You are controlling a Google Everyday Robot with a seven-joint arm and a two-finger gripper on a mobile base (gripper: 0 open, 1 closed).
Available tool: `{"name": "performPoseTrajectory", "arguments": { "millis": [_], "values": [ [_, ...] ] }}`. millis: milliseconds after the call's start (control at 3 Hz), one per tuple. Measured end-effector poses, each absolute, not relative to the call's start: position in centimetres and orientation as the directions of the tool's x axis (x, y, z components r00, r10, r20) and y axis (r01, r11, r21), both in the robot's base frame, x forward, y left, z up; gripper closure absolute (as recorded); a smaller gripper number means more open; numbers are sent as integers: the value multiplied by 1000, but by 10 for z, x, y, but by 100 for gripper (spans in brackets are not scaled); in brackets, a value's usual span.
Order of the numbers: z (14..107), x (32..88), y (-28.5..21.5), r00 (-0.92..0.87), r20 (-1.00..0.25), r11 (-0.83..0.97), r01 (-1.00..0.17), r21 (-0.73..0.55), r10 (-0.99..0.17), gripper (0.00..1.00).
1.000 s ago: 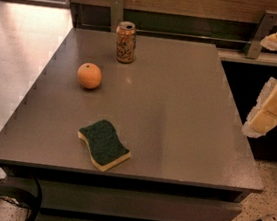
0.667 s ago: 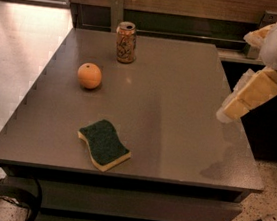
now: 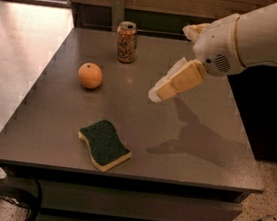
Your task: Pick orange
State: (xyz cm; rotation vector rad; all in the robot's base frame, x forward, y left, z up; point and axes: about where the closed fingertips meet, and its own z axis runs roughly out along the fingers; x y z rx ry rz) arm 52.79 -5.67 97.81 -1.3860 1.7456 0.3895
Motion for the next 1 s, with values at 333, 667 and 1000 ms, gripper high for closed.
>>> {"name": "performPoseTrajectory", "arguments": {
  "millis": [333, 667, 1000],
  "values": [
    [969, 535, 1, 6, -821, 323, -918, -231, -570, 0],
    [967, 539, 5, 2, -819, 326, -917, -230, -573, 0],
    [961, 558, 20, -2, -817, 335, -912, -234, -576, 0]
  ]
}}
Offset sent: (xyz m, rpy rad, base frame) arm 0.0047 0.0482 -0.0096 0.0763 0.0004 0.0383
